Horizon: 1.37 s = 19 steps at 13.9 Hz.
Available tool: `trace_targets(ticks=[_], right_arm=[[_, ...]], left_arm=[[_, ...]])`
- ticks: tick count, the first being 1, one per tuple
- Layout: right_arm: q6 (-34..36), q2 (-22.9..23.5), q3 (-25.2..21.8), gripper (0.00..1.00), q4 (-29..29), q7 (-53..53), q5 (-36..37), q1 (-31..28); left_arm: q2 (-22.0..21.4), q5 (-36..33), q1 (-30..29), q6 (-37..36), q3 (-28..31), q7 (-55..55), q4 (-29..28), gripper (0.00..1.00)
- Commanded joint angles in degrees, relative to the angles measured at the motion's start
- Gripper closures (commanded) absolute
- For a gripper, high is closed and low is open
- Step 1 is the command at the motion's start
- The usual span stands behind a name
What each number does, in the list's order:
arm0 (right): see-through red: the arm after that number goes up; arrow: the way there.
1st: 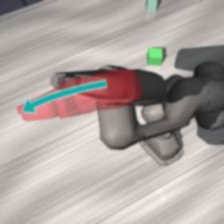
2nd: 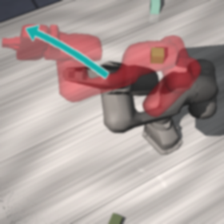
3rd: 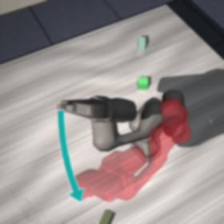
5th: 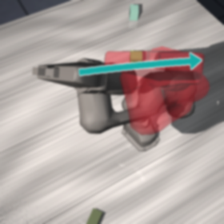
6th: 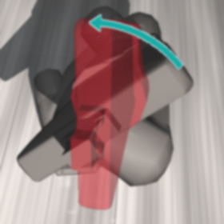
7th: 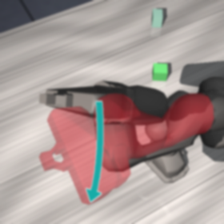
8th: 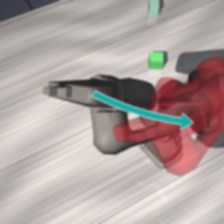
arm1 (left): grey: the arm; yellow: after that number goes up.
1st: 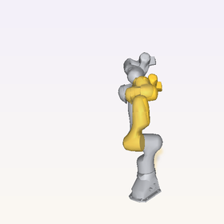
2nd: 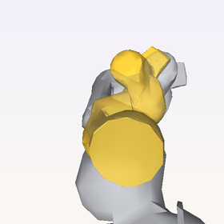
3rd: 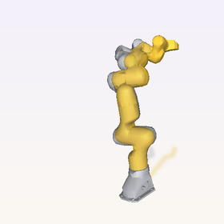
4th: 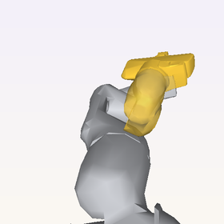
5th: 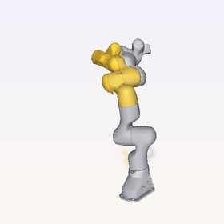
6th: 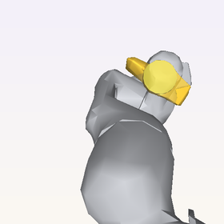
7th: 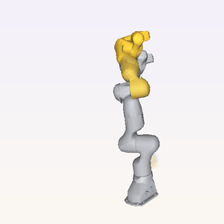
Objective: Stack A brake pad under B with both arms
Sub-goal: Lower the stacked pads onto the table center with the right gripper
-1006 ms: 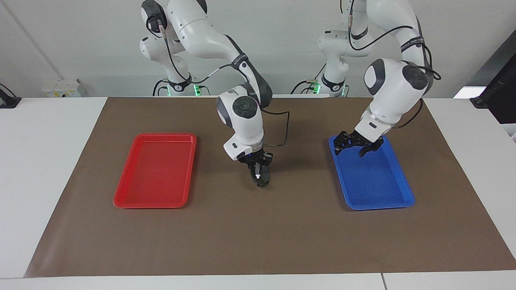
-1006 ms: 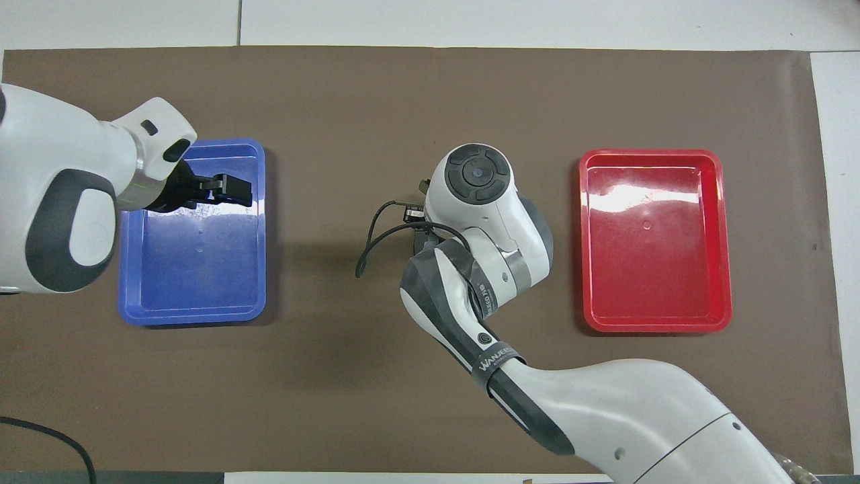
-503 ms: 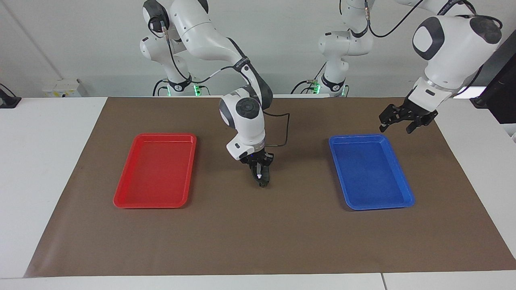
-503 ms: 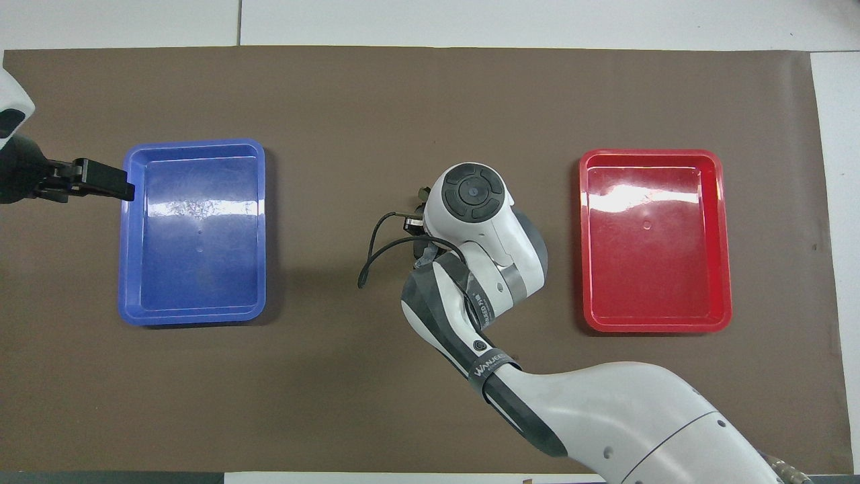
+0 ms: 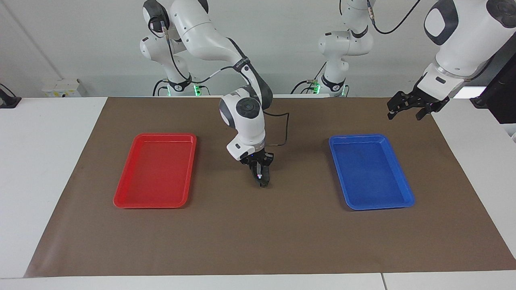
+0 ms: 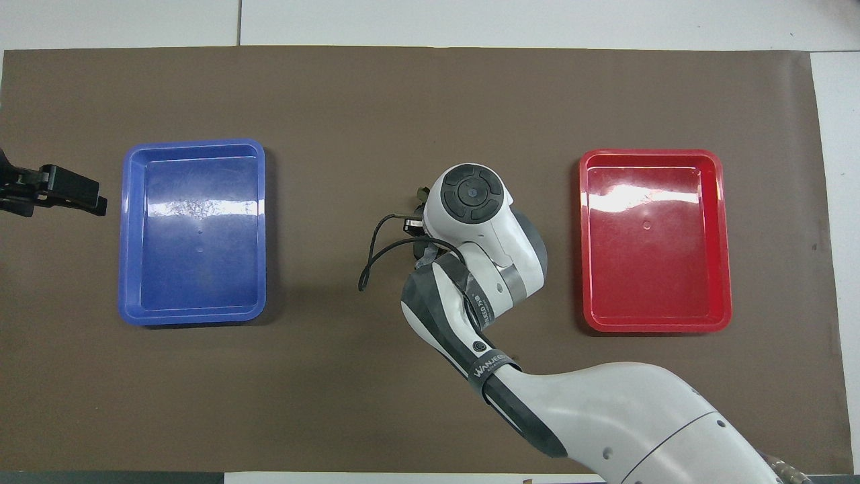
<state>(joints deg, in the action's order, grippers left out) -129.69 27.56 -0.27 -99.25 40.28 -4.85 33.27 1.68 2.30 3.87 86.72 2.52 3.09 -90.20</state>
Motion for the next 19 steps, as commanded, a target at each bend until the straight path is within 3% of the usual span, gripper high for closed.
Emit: trace_targets(ticks=[1,6,8,9,10,11,17,19], right_arm=[[-1.9,-1.0,0.4,1.00,-1.2,-0.8,0.9,-0.3],[-2.6,-0.1,0.4,0.96,-1.0,-0.8,0.9,0.4],[-3.0,-0.1,0.4,0.83,-1.4,-0.8,0.6,0.7],[-3.1,-0.1,0.4,0.63,-1.5,-0.8,0.6,0.7],[-3.4,-0.1,0.4,0.14,-1.6,-0.8,0.6,0.7],[-4.9,-0.4,0.4,0.00,-2.7,-0.8,0.6,0.7],[-4.7,-0.8,0.0,0.00,-3.0,-0.2,0.8,0.7],[-3.1,-3.7,-1.0,0.00,-2.5,-0.3,1.1,-0.9]], left_arm=[[-3.3,-0.9,-0.6,1.7,-0.5,0.7,-4.2,0.01],[-3.4,-1.0,-0.4,1.3,-0.6,0.9,-4.2,0.01],[-3.4,-1.0,-0.4,1.6,-0.6,0.8,-4.1,0.01],[-3.4,-1.0,-0.4,1.0,-0.6,0.5,-4.1,0.01],[-3.4,-1.0,-0.7,1.0,-0.6,0.3,-4.1,0.01],[-3.3,-1.0,-1.0,1.4,-0.6,0.3,-4.0,0.01],[-3.4,-1.0,-1.0,1.3,-0.6,0.3,-4.0,0.01],[-3.4,-1.0,-1.1,1.3,-0.5,0.3,-4.0,0.01]])
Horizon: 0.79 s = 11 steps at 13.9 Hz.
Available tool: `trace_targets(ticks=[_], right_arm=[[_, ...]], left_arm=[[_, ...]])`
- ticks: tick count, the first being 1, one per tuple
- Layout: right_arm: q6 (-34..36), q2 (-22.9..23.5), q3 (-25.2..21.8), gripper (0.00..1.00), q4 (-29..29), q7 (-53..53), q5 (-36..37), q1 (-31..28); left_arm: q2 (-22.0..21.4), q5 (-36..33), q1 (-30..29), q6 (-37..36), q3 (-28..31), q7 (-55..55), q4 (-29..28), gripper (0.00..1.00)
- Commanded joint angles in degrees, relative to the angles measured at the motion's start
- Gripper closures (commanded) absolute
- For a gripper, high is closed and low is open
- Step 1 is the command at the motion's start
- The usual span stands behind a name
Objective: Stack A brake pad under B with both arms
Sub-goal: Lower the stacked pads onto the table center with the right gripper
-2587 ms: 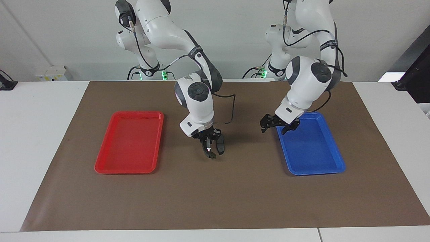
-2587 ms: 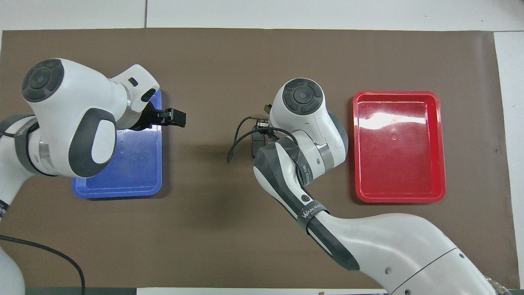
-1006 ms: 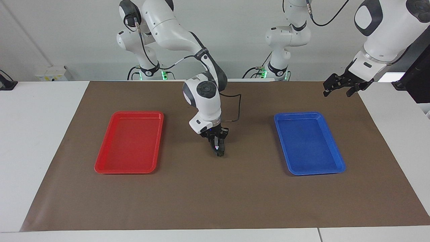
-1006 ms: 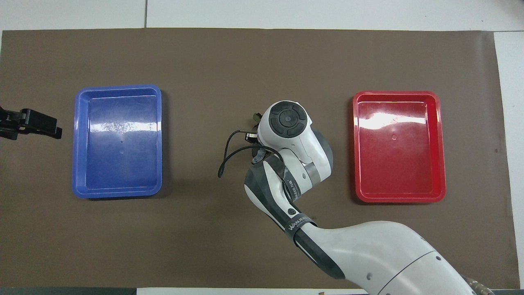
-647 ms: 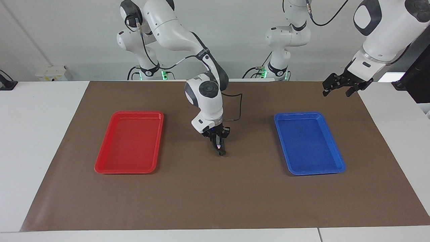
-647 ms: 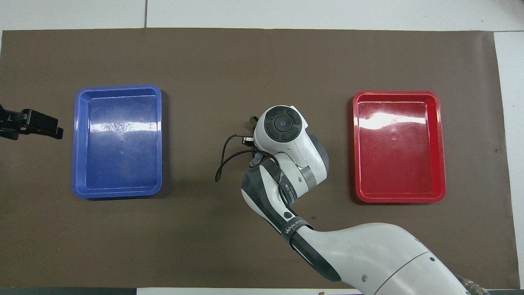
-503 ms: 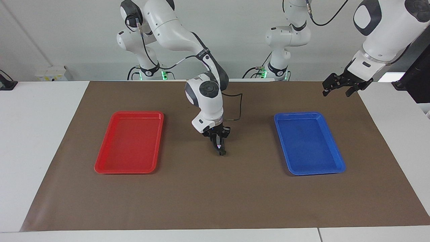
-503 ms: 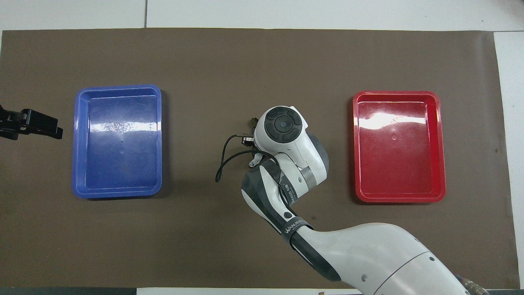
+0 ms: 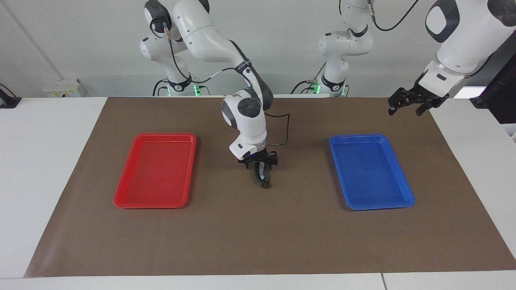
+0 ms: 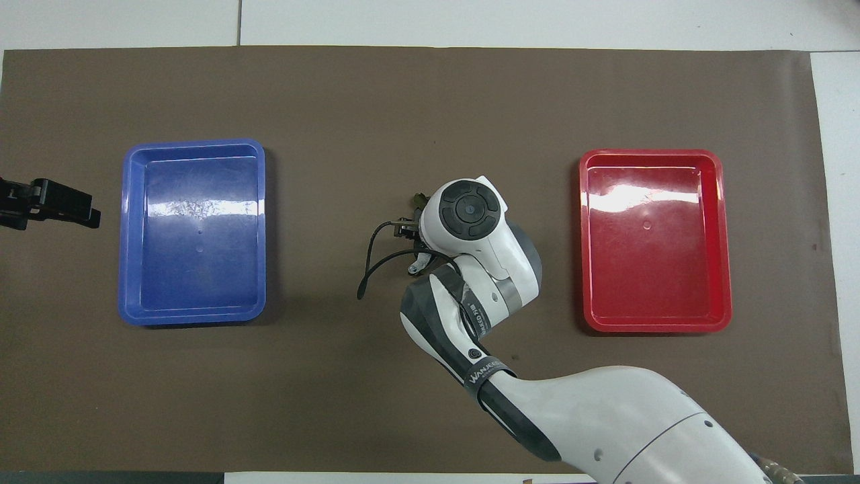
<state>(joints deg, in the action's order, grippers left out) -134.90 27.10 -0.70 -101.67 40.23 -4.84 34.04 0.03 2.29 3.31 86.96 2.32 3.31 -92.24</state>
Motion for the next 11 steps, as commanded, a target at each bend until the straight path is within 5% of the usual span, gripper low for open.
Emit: trace_targets(ticks=[1,11], right_arm=[[2.9,-5.4,-1.0,0.00,-0.1,-0.8,1.4,-4.1],[33.9,-28.1,-1.0,0.00,0.2,-25.6,5.5,-27.2]], left_arm=[[-1.7,-1.0,-0.5,1.2,-0.4,0.1,-2.0,0.01],[-1.7,-1.0,-0.5,1.1,-0.4,0.1,-2.0,0.01]])
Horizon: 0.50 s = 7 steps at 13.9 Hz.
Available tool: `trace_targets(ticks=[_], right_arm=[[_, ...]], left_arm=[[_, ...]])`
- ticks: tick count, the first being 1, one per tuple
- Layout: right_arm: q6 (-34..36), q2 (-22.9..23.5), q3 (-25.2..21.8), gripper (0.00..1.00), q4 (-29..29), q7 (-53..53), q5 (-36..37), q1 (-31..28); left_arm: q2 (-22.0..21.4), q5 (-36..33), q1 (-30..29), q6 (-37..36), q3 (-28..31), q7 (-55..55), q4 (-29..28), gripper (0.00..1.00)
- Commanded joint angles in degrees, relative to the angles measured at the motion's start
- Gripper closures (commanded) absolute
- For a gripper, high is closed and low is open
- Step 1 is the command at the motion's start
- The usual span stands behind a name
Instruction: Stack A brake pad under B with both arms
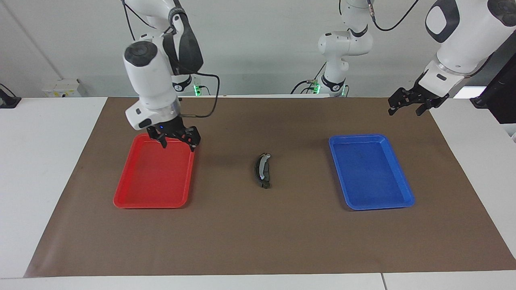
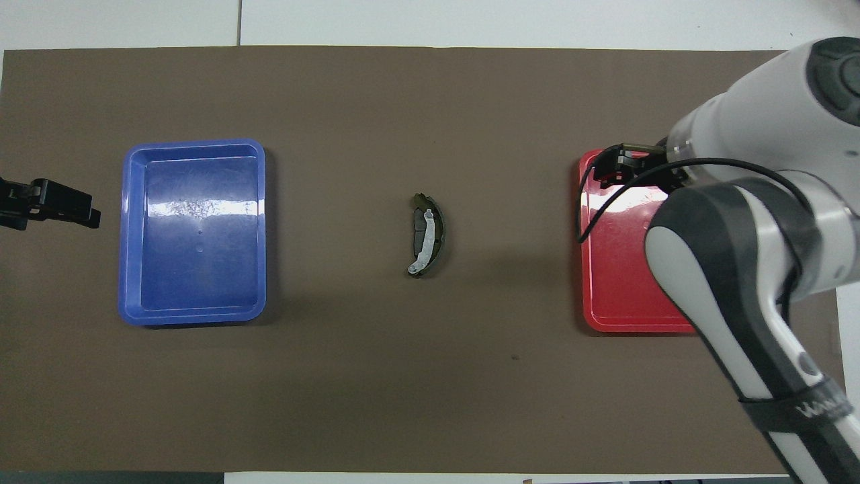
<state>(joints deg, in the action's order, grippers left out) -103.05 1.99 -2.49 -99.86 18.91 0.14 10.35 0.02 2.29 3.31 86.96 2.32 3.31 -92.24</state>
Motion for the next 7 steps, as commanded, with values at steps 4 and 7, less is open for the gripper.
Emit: trace_targets(ticks=[4,7], right_arm=[[8.9,-4.5,0.7,0.00,1.2,-11.1,0.7,-7.9],[9.0,-4.3,0.8,0.00,1.9,-12.1,1.1,-7.4]], left_arm=[[-1.7,-1.0,-0.5,1.1,-0.4,0.1,-2.0,0.01],[-1.7,-1.0,-0.5,1.2,-0.4,0.1,-1.9,0.01]])
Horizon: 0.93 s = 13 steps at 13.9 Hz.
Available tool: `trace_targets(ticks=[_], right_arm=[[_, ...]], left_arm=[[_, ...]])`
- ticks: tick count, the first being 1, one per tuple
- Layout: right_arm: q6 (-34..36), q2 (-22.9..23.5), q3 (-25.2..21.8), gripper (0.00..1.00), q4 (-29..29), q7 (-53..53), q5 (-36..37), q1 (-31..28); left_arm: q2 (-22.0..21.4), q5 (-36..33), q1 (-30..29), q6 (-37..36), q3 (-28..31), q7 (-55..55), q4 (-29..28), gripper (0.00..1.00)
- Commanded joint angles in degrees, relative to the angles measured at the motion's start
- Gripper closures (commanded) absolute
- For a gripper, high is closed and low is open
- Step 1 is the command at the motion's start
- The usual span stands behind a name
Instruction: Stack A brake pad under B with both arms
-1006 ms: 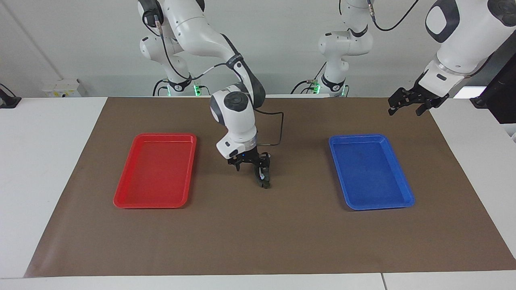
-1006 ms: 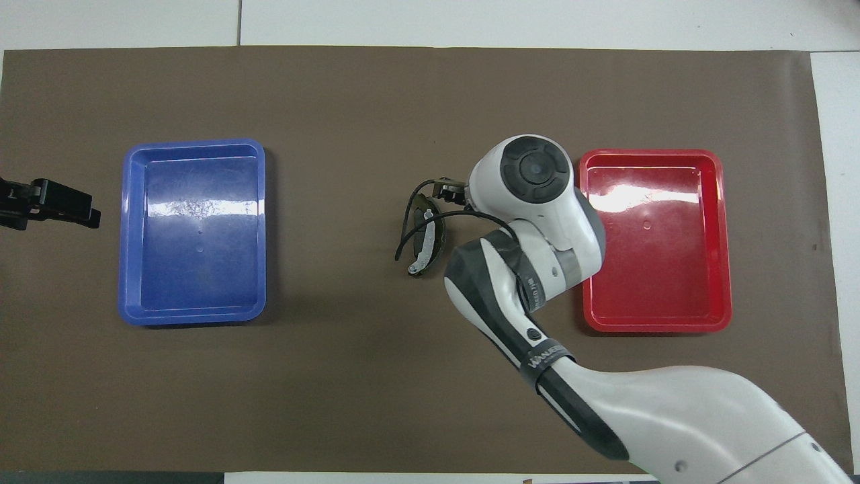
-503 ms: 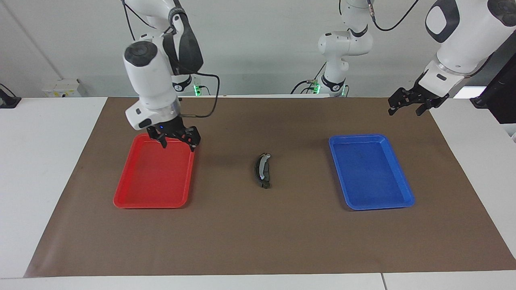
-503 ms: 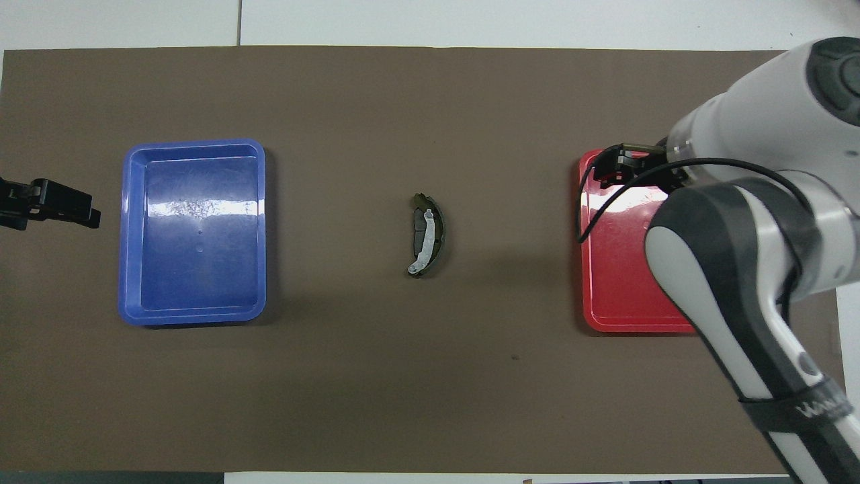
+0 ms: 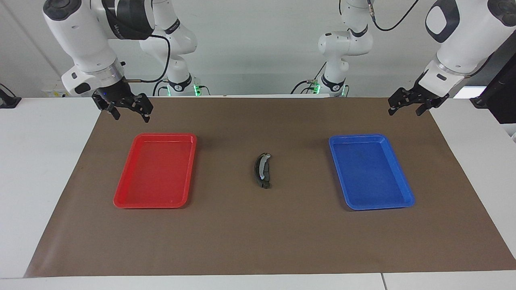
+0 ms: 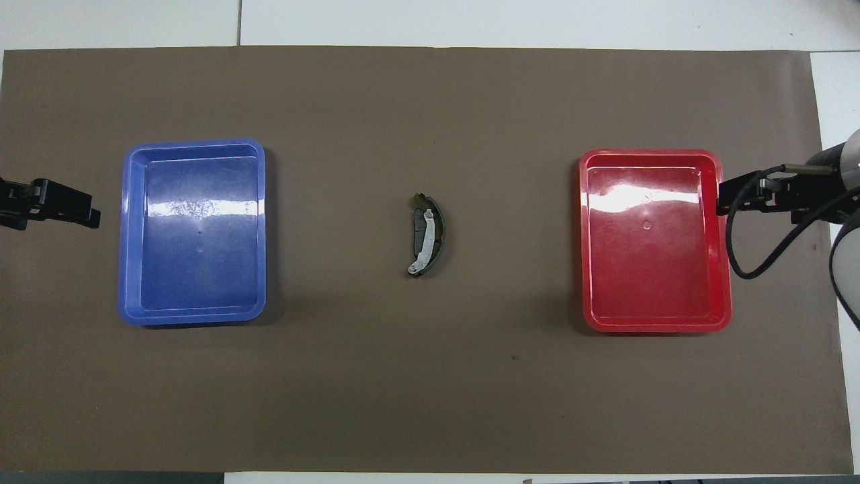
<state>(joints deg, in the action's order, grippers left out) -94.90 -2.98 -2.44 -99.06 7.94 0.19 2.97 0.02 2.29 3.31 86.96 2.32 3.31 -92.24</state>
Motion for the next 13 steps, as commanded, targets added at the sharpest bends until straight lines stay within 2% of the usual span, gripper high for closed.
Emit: trace_targets(ticks=[1,3,6,13], right_arm=[[1.4,0.4,2.0,0.00,1.3,-1.2,1.9,-1.8],[1.7,-0.1,12.6,0.00,1.3,-1.1,2.1,-11.7],[1.7,-0.4,12.6,0.00,1.2,-0.6,1.7,-11.1],[2.8,-0.3,8.0,0.00,1.8,0.1,1.4,-8.2]], left_arm=[[-1.7,-1.0,-0.5,1.1,-0.3,0.1,-2.0,0.01],[-1.7,-1.0,-0.5,1.1,-0.4,0.1,-2.0,0.01],[-1.7,-1.0,-0.5,1.2,-0.4,0.1,-1.9,0.01],[-1.7,-1.0,-0.5,1.1,-0.4,0.1,-2.0,0.01]])
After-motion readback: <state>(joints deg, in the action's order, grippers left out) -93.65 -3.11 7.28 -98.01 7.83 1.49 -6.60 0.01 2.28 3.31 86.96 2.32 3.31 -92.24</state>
